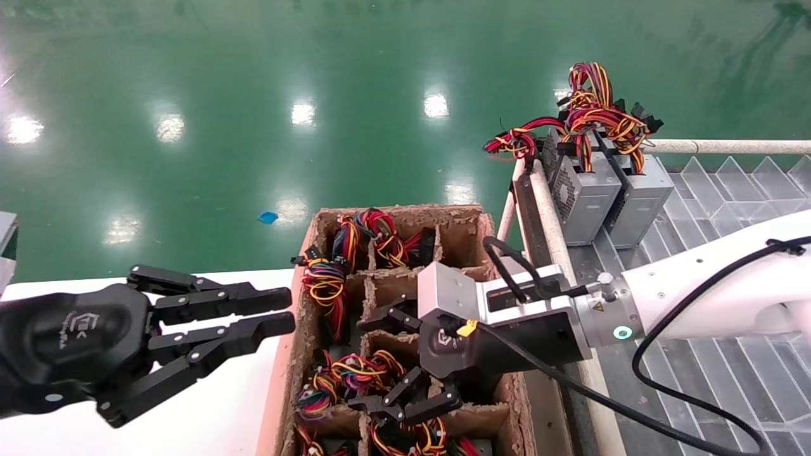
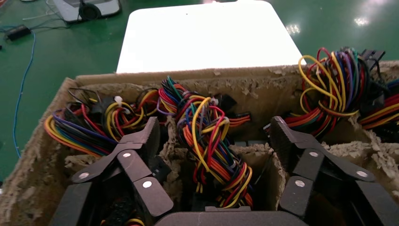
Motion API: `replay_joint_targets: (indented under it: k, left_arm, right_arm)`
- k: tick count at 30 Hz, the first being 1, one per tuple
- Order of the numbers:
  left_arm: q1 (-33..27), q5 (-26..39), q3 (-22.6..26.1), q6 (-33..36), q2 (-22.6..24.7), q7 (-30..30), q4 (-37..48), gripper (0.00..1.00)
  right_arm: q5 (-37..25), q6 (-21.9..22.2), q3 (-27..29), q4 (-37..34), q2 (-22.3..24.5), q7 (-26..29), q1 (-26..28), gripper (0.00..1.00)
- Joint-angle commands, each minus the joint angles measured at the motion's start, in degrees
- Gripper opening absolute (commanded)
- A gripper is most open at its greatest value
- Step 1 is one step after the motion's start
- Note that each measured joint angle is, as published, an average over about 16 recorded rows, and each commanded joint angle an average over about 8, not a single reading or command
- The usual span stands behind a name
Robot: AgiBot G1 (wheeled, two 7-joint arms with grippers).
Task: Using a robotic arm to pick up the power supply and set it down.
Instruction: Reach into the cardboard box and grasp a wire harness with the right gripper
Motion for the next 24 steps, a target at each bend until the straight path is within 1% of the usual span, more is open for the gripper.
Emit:
replay_joint_targets:
  k: [1, 11, 24]
  left_arm:
    - [0.0, 0.0, 0.0, 0.0, 0.0, 0.0, 0.0, 0.0]
    - [0.0, 0.0, 0.0, 0.0, 0.0, 0.0, 0.0, 0.0]
    - [0.0, 0.0, 0.0, 0.0, 0.0, 0.0, 0.0, 0.0]
  right_arm:
    - [-0.55, 0.29, -0.31, -0.48, -0.38, -0.12, 0.15, 0.0]
    - [-1.4, 0.68, -0.74, -0.85, -0.73, -0.02, 0.6, 0.0]
    - [-2.86, -0.23, -1.6, -1.35, -0.59, 0.06, 2.29, 0.0]
